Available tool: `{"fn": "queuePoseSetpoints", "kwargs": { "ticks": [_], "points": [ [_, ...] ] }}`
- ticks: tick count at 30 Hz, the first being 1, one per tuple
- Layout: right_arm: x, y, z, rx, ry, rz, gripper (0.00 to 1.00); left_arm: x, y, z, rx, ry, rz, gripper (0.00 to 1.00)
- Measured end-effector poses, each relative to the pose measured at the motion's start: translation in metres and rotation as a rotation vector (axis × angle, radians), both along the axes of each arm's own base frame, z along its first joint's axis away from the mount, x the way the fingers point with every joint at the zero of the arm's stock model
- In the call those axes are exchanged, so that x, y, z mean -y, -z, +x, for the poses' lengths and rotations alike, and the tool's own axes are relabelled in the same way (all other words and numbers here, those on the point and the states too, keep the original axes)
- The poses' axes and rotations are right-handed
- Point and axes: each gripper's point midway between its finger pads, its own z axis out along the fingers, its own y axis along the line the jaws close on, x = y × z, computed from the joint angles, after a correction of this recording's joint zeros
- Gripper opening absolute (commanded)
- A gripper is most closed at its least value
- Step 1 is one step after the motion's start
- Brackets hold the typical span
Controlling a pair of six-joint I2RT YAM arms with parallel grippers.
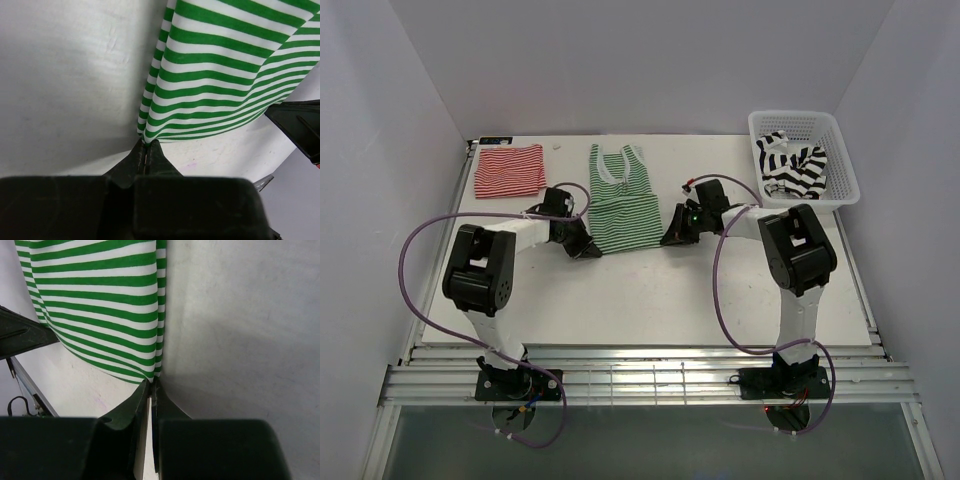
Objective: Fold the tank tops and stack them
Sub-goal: Fold the tank top
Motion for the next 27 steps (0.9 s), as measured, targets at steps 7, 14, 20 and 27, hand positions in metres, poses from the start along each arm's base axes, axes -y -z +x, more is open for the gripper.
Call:
{"fn": "queuePoseSetpoints", "kwargs": {
  "ticks": [7, 14, 20, 27],
  "points": [
    [0.010, -0.002, -0.054, -0.039, -0.068, 0.014, 0.08, -0.006, -0.002, -0.038, 0.004, 0.021, 0.005, 0.00],
    [0.025, -0.038, -0.114, -0.025, -0.111, 0.049, 0.08, 0.004, -0.051, -0.083, 0.074, 0.072, -0.059, 0.00],
    [0.032, -0.084, -0.131, 0.063, -0.121, 0.098, 0.08, 0.013, -0.120, -0.090, 0.234, 0.102, -0.104, 0.00],
    [0.034, -0.123, -0.132, 0.128, -0.117, 0.126, 0.08, 0.016, -0.158, -0.079, 0.293, 0.095, -0.113, 0.00]
  ]
}}
